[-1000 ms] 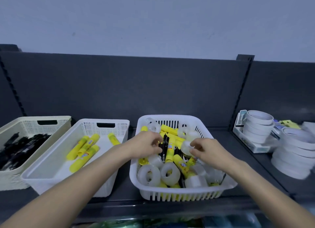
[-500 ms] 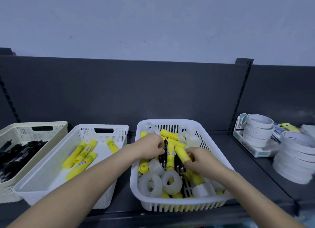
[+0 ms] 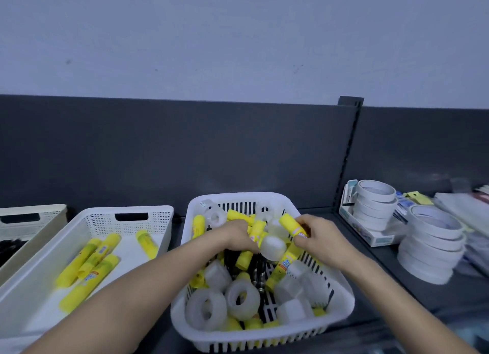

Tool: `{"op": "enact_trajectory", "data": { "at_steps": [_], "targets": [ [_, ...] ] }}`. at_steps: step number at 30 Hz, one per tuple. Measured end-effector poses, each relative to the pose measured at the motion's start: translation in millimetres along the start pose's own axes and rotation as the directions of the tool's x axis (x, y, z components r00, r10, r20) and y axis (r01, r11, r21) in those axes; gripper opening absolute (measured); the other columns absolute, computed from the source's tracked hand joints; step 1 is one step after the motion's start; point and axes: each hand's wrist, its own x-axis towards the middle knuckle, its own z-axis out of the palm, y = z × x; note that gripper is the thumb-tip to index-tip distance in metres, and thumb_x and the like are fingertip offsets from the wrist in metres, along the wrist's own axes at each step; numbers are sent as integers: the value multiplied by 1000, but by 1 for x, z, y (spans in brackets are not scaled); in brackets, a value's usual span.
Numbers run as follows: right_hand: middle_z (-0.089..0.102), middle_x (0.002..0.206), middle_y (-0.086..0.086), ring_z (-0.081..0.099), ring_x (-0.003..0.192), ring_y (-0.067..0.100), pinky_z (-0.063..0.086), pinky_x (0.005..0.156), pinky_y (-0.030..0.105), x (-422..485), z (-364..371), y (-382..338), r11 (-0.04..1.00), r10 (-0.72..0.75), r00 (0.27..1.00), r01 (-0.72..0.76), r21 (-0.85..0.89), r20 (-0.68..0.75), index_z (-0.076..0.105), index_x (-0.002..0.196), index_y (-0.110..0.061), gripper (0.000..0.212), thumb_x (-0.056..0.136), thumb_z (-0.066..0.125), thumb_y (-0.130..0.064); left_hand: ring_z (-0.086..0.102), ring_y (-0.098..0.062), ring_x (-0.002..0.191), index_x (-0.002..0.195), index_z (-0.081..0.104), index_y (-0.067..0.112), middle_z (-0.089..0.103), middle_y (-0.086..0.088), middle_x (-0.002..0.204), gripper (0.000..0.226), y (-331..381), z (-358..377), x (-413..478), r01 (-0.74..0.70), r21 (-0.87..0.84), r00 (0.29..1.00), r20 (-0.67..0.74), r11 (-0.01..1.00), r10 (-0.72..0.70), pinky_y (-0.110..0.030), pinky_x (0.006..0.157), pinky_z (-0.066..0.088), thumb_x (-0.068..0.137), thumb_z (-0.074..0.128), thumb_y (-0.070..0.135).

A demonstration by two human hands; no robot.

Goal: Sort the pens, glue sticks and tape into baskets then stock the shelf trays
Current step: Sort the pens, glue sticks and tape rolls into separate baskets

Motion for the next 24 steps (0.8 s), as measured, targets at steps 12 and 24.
{"op": "enact_trajectory", "data": {
  "at_steps": [12,24],
  "targets": [
    [59,100,6,55,91,26,37,70,30,19,13,-11,791,35,897,245,-561,440,54,104,-16,23,82,49,-20,60,-28,99,99,58,8,62,-8,108,15,-38,-51,-39,267,291,908,-395,919,-139,-31,70,41,87,51,14],
    [48,85,3,46,78,19,35,61,30,19,11,-11,927,11,834,199,-318,551,47,84,-15,14,82,58,-23,57,-24,102,89,49,17,59,-5,102,18,-27,-12,-40,212,248,944,-302,945,-133,-29,68,38,82,62,28]
  ]
}}
